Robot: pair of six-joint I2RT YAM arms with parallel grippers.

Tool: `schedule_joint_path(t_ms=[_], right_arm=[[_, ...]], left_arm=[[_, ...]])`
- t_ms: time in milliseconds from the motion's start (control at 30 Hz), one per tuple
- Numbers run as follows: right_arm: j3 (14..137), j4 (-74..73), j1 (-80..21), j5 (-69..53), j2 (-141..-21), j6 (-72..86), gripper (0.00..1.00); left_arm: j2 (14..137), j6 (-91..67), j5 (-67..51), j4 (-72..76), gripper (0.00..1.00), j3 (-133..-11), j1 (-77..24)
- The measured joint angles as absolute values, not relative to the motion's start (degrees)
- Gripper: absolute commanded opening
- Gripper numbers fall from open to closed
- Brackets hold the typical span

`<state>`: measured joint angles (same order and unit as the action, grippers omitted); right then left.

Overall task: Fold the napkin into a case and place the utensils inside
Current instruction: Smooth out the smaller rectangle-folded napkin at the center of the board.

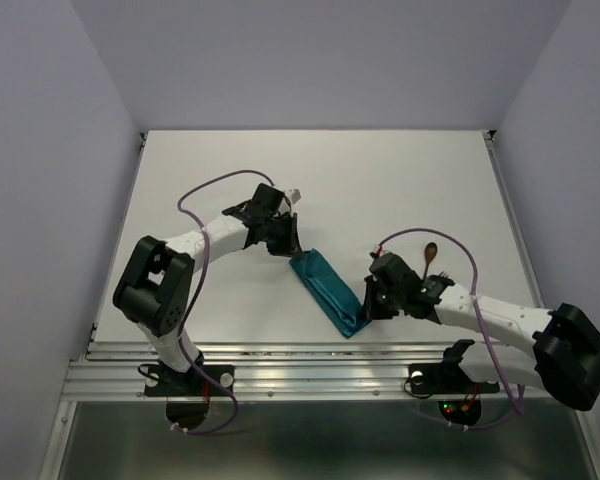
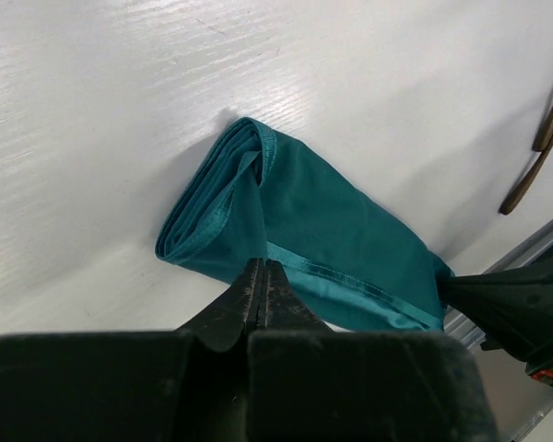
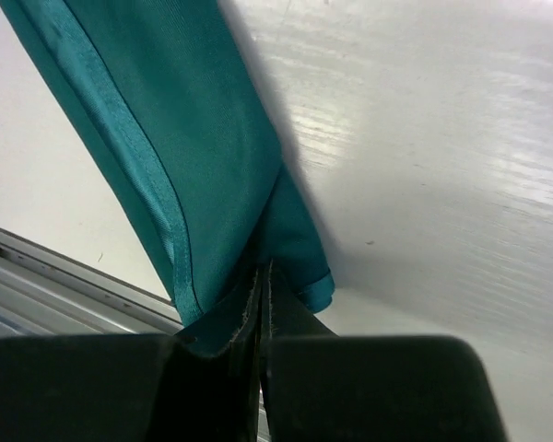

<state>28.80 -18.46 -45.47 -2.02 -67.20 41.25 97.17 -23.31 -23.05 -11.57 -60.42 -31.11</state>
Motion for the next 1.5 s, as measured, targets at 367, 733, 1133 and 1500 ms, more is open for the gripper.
schedule_joint_path(t_ms=[367, 733, 1133, 1500], right_arm=[[41.5, -26.6, -45.7, 3.7, -67.8, 34.7, 0.26], [48.8, -28.6, -51.2, 4.3, -81.9, 26.0, 0.38], [50.2, -28.7, -54.9, 4.3, -86.7, 24.2, 0.42], [50.2, -27.8, -55.9, 5.8, -89.0, 24.4, 0.21]], left_arm=[[87.9, -24.6, -23.4, -12.9, 0.0, -56.5, -31.5], [92.3, -27.4, -27.7, -9.4, 0.0, -51.1, -38.0], [96.9, -29.0, -29.5, -4.1, 0.0, -50.3, -38.7], [98.4, -28.9, -29.9, -3.8, 0.0, -50.1, -38.8]])
